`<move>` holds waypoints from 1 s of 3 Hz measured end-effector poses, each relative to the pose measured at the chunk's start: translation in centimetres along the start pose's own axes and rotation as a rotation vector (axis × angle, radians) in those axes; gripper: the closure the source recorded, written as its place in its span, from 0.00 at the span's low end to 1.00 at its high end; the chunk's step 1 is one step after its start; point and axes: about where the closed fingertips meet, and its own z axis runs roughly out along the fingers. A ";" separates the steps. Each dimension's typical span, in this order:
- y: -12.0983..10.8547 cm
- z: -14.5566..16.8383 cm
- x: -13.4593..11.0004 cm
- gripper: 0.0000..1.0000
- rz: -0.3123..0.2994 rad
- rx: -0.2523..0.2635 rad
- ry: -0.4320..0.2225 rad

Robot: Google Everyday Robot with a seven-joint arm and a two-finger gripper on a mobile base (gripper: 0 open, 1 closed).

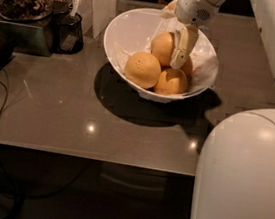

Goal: Pick orange from white bowl

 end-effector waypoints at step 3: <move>0.0 0.0 0.0 0.32 0.000 0.000 0.000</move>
Offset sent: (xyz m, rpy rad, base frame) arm 0.0000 0.0000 0.0000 0.0000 0.0000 0.0000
